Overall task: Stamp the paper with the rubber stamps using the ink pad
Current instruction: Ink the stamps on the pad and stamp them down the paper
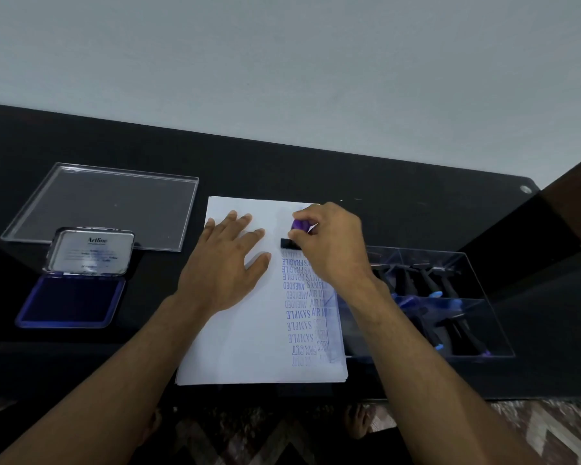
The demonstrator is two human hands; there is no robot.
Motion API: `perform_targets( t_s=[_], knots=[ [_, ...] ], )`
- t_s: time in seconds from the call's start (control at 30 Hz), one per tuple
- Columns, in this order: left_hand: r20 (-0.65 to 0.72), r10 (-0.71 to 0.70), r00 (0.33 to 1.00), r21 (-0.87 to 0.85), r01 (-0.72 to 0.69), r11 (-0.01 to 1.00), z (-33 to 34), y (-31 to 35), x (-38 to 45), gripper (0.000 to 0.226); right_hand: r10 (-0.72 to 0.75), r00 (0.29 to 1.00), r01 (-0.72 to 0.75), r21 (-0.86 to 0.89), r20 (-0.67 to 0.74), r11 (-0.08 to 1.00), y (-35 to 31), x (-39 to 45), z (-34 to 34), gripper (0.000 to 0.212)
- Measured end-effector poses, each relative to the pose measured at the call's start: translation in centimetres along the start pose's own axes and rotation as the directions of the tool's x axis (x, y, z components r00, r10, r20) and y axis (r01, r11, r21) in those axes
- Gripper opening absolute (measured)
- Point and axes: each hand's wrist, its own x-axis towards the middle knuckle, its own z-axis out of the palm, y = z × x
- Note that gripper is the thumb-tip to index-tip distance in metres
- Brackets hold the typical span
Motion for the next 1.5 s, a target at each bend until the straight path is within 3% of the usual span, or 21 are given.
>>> perform_targets(
  t_s=[0.13, 0.27, 1.17, 1.5],
  knots=[
    [-0.008, 0.005, 1.000, -0.010, -0.005, 1.000, 0.0, 0.0, -0.1, 0.067, 0.155, 0.955, -0.076, 0.297, -0.253, 0.952, 0.9, -0.2, -1.5, 0.015],
    [-0.024, 0.017, 1.000, -0.014, -0.018, 1.000, 0.0, -0.1, -0.1, 0.067, 0.294, 0.920, -0.154, 0.450, -0.259, 0.880, 1.7, -0.4, -2.0, 0.012],
    [0.005, 0.011, 1.000, -0.092, -0.011, 0.996, -0.7, -0.1, -0.1, 0.067, 0.250, 0.937, -0.135, 0.409, -0.242, 0.902, 0.9, -0.8, -1.7, 0.017],
    [-0.113, -0.063, 0.992, -0.145, 0.046, 0.988, -4.4, -2.1, -4.0, 0.056, 0.152, 0.974, -0.070, 0.417, -0.169, 0.906, -3.8, -2.1, 0.5, 0.018]
  ],
)
